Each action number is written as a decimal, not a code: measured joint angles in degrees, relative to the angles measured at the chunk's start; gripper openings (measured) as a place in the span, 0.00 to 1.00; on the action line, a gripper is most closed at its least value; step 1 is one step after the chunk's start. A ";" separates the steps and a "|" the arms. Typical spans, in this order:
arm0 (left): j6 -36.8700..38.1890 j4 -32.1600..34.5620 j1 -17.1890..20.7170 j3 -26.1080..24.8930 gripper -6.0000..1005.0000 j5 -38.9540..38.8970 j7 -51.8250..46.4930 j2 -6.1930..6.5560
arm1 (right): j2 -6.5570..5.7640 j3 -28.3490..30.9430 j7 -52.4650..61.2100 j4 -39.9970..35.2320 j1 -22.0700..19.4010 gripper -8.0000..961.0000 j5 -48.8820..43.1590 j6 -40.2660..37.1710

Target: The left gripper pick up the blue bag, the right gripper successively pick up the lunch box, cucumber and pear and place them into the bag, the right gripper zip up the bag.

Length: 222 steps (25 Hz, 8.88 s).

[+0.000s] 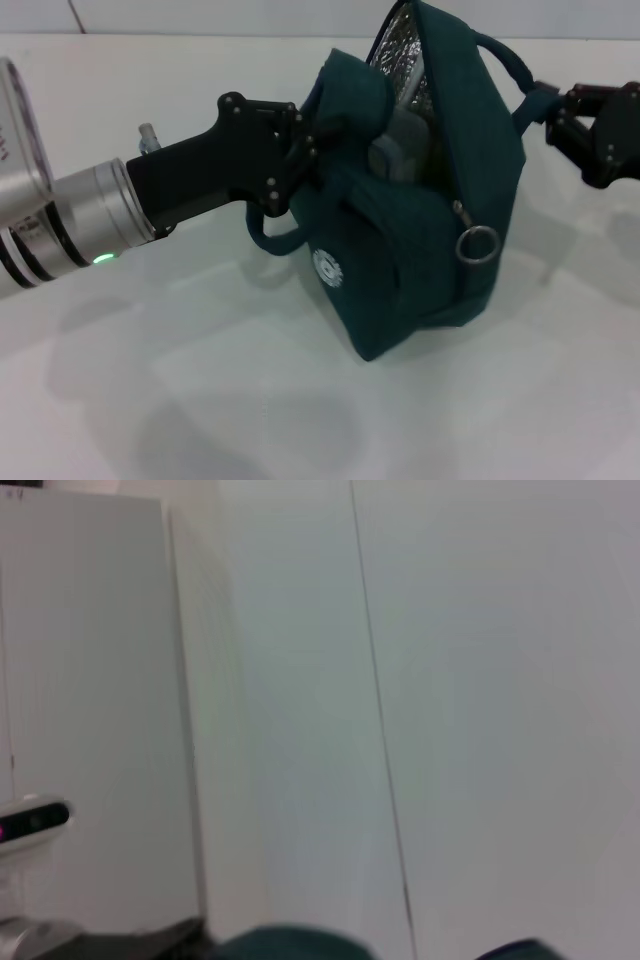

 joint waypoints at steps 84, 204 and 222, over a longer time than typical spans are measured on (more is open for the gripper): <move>0.03 -8.77 -2.96 0.62 0.05 -2.21 12.21 -0.52 | 2.37 2.30 7.90 -3.54 4.91 0.35 -31.64 -14.82; 9.30 -20.46 9.14 10.64 0.89 -19.21 6.28 -0.50 | 2.75 -7.50 -26.87 6.78 13.22 0.03 -5.21 -9.30; 6.38 -20.43 7.58 10.98 0.62 -20.11 11.41 -0.37 | 2.75 -7.62 -27.59 7.02 12.53 0.03 -2.79 -9.66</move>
